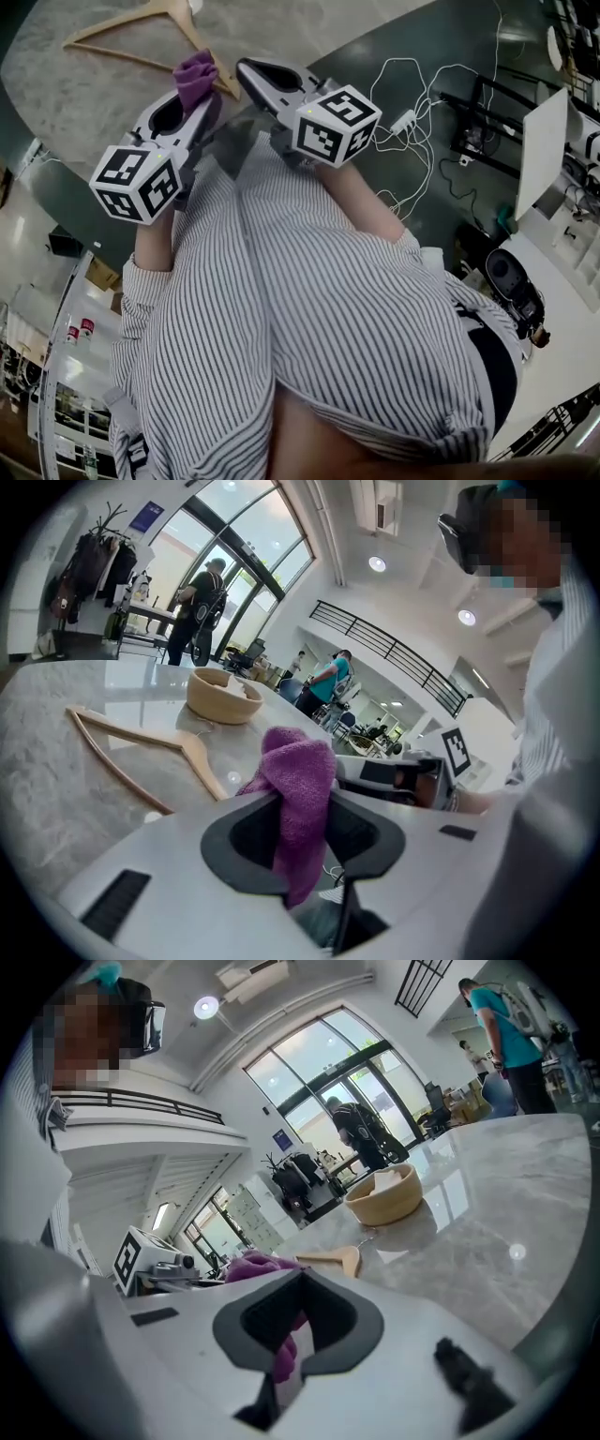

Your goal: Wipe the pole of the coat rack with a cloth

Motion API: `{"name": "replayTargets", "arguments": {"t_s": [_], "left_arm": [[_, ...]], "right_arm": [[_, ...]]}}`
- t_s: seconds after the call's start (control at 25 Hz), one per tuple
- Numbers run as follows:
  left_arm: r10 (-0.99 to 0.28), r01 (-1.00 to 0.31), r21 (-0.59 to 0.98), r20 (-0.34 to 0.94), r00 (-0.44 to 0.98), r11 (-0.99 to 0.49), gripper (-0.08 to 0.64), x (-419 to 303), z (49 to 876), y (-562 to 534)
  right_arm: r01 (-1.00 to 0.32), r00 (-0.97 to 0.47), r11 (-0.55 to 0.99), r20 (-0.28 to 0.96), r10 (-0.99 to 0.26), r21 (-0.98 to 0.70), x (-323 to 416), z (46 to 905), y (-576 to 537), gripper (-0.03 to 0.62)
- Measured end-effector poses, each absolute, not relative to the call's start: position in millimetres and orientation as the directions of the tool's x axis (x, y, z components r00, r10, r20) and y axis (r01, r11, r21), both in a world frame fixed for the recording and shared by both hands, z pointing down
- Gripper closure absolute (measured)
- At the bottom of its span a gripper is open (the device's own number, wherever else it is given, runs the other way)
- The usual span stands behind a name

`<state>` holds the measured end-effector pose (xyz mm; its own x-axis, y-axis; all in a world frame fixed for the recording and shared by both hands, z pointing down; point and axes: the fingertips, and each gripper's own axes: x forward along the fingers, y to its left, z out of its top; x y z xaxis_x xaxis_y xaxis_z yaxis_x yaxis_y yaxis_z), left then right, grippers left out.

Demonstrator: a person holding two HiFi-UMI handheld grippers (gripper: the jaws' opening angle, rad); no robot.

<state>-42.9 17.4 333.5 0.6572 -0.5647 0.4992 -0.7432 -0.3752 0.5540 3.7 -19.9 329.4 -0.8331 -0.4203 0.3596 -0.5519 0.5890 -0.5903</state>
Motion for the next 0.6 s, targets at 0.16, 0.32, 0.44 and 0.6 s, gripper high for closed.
{"name": "replayTargets", "arguments": {"t_s": [0.16, 0.32, 0.44, 0.6], "left_arm": [[-0.501, -0.732, 0.566, 0.539, 0.677, -0.38, 0.434, -30.6, 349.9, 11.1], [-0.45, -0.727, 0.582, 0.573, 0.685, -0.365, 0.434, -19.1, 365.6, 5.5], [-0.417, -0.715, 0.595, 0.582, 0.698, -0.367, 0.434, -8.3, 372.2, 7.3], [-0.393, -0.679, 0.641, 0.556, 0.733, -0.358, 0.434, 3.4, 381.4, 11.9]], "right_arm": [[-0.568, -0.823, 0.569, 0.394, -0.41, -0.595, 13.2, 343.4, -16.7, 0.577], [-0.585, -0.811, 0.533, 0.429, -0.398, -0.611, 19.1, 360.8, -14.3, 0.577], [-0.595, -0.804, 0.518, 0.451, -0.388, -0.614, 22.9, 369.7, -10.8, 0.577], [-0.594, -0.804, 0.489, 0.461, -0.376, -0.639, 26.1, 383.6, -7.4, 0.577]]}}
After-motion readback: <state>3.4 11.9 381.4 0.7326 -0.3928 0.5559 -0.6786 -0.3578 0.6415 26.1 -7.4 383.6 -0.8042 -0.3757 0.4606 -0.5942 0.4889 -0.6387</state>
